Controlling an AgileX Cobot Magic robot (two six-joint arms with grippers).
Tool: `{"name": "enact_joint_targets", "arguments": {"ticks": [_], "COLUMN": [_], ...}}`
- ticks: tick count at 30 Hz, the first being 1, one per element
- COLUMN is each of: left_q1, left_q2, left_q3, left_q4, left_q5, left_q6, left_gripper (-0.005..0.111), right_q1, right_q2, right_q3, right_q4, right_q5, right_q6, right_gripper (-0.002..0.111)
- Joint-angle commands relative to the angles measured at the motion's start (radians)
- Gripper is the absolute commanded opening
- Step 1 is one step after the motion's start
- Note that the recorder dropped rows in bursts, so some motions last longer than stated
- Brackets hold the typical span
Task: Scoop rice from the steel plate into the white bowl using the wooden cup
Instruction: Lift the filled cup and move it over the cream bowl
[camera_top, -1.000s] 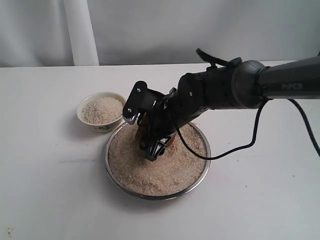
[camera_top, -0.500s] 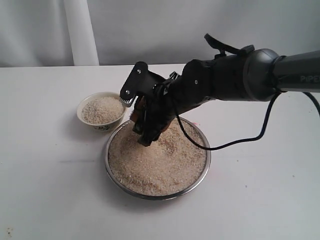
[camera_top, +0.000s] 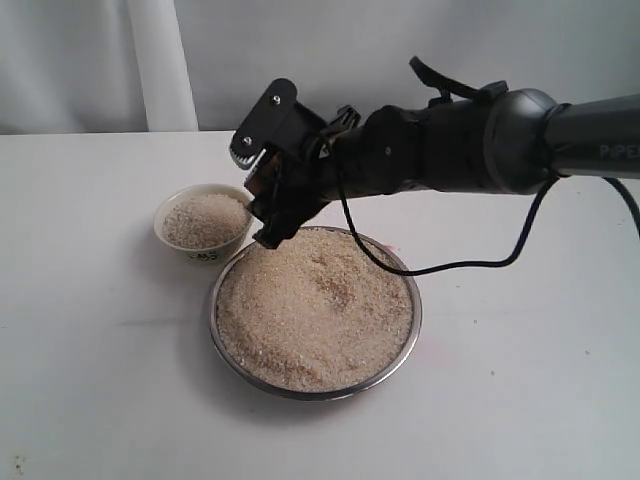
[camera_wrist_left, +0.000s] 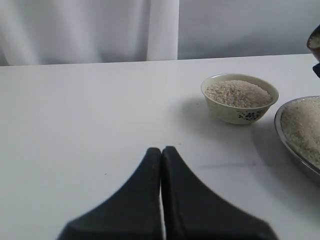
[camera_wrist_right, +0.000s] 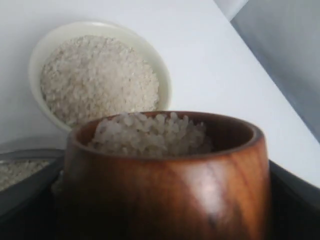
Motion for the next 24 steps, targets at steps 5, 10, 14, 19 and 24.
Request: {"name": "enact_joint_targets", "arguments": {"ticks": [5,10,14,19,24], "left_q1": [-0.006,-0.006,-0.006,-0.006,-0.006], "left_q2": [-0.003,-0.003,-0.003,-0.003,-0.003], "left_q3": [0.002,0.002,0.002,0.002,0.002], "left_q4": [0.000,0.000,0.000,0.000,0.000], "left_q5": [-0.004,-0.004,-0.004,-0.004,-0.004], "left_q6": [-0.002,-0.002,-0.004,-0.004,-0.004], "left_gripper": [0.000,0.000,0.000,0.000,0.000], "right_q1": [0.031,0.048,0.062,0.077,0.100], "right_q2": [0.029,0.130,0.215,0.301,0.362], "right_q3": [-0.197,-0.356,-0.507,-0.650,-0.750], "right_q4": [-0.005,-0.124,-0.350,-0.645,-0.788], "right_q5": [0.089,0.166,0.275,0.410,0.506], "right_q6": [0.002,0.093,0.277,0.492,0.529], "right_gripper": [0.000,0.000,0.000,0.000,0.000]}}
